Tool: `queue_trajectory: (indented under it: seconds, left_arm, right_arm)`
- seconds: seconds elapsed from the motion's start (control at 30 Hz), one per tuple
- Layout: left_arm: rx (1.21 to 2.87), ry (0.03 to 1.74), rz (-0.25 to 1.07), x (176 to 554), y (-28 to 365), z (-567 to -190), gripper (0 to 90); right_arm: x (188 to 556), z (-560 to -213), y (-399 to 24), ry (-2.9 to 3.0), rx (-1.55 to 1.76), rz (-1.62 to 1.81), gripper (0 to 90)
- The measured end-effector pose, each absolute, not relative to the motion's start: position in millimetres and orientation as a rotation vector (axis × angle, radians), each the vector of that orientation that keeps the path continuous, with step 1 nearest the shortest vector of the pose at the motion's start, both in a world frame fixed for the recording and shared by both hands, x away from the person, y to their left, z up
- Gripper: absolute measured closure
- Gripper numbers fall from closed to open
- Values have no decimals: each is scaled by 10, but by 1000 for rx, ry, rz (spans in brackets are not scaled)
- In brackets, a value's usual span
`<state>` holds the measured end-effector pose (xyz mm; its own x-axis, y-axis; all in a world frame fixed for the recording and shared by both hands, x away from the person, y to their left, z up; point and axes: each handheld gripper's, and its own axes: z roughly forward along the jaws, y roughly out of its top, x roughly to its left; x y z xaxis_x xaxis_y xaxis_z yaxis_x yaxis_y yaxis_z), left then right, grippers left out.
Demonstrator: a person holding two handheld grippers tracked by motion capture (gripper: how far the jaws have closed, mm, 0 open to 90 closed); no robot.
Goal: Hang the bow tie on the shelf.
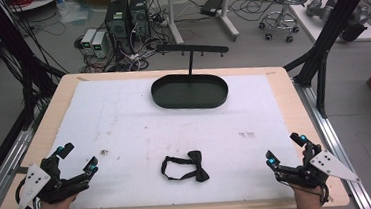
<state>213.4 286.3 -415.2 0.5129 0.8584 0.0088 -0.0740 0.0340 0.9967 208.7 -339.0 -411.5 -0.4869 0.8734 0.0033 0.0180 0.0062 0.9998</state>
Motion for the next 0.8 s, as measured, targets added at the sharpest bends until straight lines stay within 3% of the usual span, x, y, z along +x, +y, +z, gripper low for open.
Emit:
queue_trajectory:
  seconds: [0.4,0.8]
  left_arm:
    - [1381,733,785,2156,2776,-4118,131]
    - [1549,661,686,2220,2314,-4102,159]
  right_arm:
    - [2084,-4119,-3388,1596,940,1562,16]
    - [2075,-4119,-3380,1607,939,1556,16]
